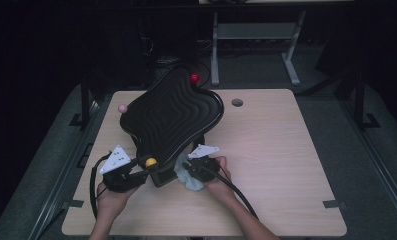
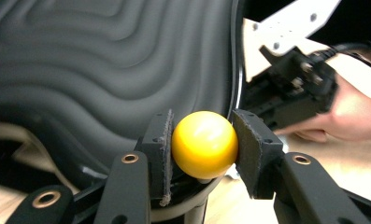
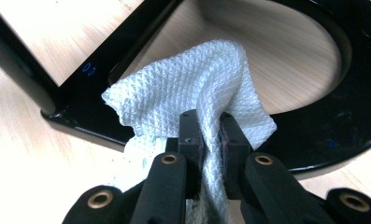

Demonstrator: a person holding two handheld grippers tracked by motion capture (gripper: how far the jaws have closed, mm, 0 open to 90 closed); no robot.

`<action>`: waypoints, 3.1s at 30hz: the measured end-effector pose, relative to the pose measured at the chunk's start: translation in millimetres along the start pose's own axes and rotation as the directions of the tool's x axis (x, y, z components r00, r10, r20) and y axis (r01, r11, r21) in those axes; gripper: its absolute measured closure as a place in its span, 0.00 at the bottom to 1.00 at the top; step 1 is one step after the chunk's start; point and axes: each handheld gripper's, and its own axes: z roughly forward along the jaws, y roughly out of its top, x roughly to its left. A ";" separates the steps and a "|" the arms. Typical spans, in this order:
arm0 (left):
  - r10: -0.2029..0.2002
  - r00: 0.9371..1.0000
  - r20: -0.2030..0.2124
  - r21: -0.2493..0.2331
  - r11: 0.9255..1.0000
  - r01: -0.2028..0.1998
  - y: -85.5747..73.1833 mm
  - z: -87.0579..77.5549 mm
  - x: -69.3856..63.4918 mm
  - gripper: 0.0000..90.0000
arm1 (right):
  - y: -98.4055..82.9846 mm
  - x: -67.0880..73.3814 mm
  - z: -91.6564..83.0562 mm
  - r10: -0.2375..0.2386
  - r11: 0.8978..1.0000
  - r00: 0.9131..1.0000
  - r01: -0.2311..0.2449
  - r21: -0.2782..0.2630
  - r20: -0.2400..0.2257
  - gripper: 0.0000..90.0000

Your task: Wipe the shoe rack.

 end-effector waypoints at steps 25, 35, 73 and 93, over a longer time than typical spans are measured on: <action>0.067 0.995 0.080 -0.013 0.998 -0.067 0.0 7.1 -16.5 0.67 | -12.3 -19.6 -25.3 0.020 1.000 1.000 -0.019 -0.024 0.006 0.91; 0.100 0.988 0.119 -0.011 0.995 -0.100 2.4 12.4 -28.3 0.67 | -20.9 -22.2 -35.4 0.008 1.000 1.000 -0.008 -0.012 0.013 0.91; 0.039 0.996 0.077 -0.017 0.999 -0.038 0.6 9.8 -19.1 0.67 | -13.3 28.2 -11.4 0.002 1.000 0.999 -0.003 -0.024 -0.045 0.90; 0.041 0.997 0.070 -0.018 0.999 -0.040 1.0 9.8 -19.4 0.67 | -12.7 18.7 -14.0 0.023 1.000 0.999 -0.024 -0.017 -0.024 0.89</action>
